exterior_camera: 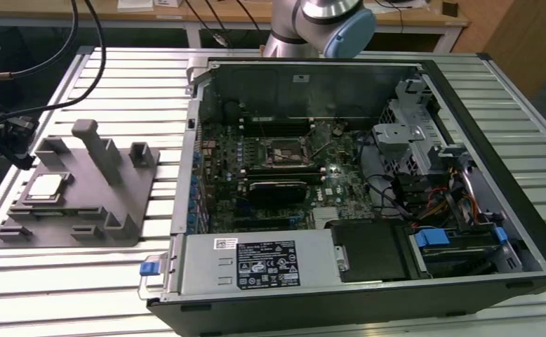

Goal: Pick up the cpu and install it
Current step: 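Pick up the cpu and move it towards the insertion slot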

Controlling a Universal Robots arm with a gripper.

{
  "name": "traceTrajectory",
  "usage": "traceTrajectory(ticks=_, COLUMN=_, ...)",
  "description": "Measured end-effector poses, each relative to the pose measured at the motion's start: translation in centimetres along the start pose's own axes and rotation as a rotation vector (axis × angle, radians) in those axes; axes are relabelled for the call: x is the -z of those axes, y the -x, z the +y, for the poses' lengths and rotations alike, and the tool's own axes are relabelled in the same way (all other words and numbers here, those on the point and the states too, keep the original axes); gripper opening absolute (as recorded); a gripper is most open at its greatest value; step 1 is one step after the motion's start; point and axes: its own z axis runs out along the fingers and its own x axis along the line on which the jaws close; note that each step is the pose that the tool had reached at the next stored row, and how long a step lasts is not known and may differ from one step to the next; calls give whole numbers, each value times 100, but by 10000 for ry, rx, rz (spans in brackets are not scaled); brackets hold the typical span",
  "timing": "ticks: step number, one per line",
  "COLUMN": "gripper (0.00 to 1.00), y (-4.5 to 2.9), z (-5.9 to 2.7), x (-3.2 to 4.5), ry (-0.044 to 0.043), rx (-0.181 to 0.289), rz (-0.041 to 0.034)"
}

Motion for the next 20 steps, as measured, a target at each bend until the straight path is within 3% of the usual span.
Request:
traceTrajectory(ticks=11, gripper=11, y=-9, z=-22, x=-197, ry=2, rx=59, rz=2)
traceTrajectory(ticks=20, gripper=11, y=-13, z=-28, x=-338, ry=10, rx=383, rz=16)
